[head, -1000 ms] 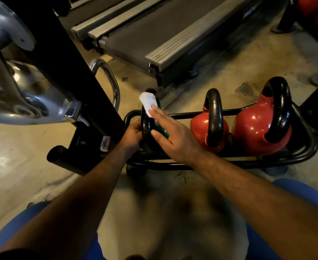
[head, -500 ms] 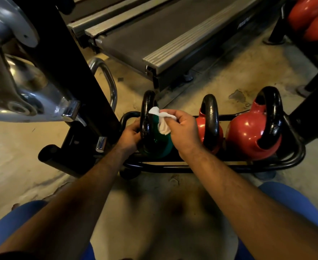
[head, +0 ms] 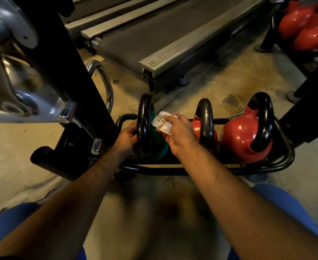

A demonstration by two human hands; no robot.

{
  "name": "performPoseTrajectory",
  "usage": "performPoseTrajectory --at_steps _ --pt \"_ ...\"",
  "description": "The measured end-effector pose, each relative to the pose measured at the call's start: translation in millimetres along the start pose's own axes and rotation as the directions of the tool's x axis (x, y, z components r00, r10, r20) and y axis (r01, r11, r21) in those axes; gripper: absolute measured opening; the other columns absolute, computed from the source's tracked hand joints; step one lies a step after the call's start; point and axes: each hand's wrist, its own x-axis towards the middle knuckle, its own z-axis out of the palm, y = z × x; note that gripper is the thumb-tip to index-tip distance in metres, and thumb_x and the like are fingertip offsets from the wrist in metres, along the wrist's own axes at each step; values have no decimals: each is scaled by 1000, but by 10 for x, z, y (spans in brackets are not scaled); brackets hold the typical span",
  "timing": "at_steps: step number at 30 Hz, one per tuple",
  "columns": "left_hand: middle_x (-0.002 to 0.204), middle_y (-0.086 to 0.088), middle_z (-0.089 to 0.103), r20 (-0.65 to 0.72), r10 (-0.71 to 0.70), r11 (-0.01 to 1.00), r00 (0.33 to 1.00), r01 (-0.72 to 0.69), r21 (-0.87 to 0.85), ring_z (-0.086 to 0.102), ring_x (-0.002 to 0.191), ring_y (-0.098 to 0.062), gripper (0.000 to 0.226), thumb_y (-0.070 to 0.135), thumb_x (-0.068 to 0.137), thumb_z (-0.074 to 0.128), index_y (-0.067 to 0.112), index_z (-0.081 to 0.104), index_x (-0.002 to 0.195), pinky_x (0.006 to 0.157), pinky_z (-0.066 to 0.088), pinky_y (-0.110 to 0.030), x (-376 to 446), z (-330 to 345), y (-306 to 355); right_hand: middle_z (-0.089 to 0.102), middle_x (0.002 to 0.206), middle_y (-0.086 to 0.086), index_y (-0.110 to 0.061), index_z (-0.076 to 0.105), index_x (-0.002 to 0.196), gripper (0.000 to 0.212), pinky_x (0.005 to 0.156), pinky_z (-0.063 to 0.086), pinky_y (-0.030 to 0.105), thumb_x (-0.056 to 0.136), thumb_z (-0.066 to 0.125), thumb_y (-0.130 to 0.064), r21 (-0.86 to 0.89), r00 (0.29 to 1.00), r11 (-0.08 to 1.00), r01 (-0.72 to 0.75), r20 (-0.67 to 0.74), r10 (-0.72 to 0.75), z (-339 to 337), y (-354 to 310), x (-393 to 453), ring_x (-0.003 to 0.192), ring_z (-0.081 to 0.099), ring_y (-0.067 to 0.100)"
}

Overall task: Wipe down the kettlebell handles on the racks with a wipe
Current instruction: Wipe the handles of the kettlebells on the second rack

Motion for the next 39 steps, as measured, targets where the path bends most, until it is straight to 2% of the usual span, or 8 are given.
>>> performPoseTrajectory --at_steps 7,13,18,22,25,33,36,39 --pt "130 -5 59 19 -11 999 1000 11 -43 62 110 -10 31 16 92 66 21 63 123 77 53 -12 10 3 -12 63 102 14 -16 59 96 33 65 54 35 91 40 11 -130 1000 991 -10 -2 10 -46 -45 50 83 64 25" --pt "127 -10 58 19 -14 994 1000 16 -106 61 104 -8 26 9 95 57 28 60 112 73 52 -11 -4 11 9 60 106 4 -19 63 88 31 80 53 35 93 43 3 -451 999 891 46 18 -42 -58 -25 72 95 56 21" --pt "125 -10 61 4 -8 998 1000 9 -57 62 107 -11 24 16 93 64 27 62 114 80 52 -12 25 13 -45 67 99 12 -14 64 102 35 56 55 27 85 56 15 -303 999 952 35 -3 -38 36 90 184 80 66 22" --pt "117 -2 64 0 6 999 1000 -6 -31 63 103 -8 30 17 92 65 22 61 121 78 52 -13 17 7 -70 64 84 13 1 62 120 38 44 52 22 92 41 15 -170 983 973 -159 61 171 131 130 191 55 65 16" --pt "111 5 64 -12 -10 1000 1000 9 -22 63 98 -5 32 13 94 62 18 58 125 75 51 -12 18 7 -83 64 85 11 -6 64 114 30 42 50 20 101 39 4 -131 942 955 -265 178 285 113 87 104 61 62 14" --pt "124 -4 62 29 -29 993 999 32 -115 63 108 -12 66 52 67 64 22 57 126 88 51 -24 11 -7 -82 65 106 12 -2 56 134 38 79 56 30 103 41 -18 -247 892 937 -247 319 319 73 -120 -89 88 67 19" --pt "125 -6 61 31 -12 992 999 16 -128 62 109 -13 53 44 73 64 25 57 122 93 50 -28 2 7 -86 62 132 17 -2 49 142 67 112 42 43 103 34 -56 -261 847 933 -248 410 340 47 -188 -154 127 57 31" --pt "125 -8 60 42 29 996 999 -25 -90 61 108 -11 40 36 78 64 27 59 117 91 50 -20 2 -4 -84 49 148 23 -1 30 154 103 118 33 50 87 41 -79 -185 836 952 -245 458 304 101 -205 -142 136 49 35"
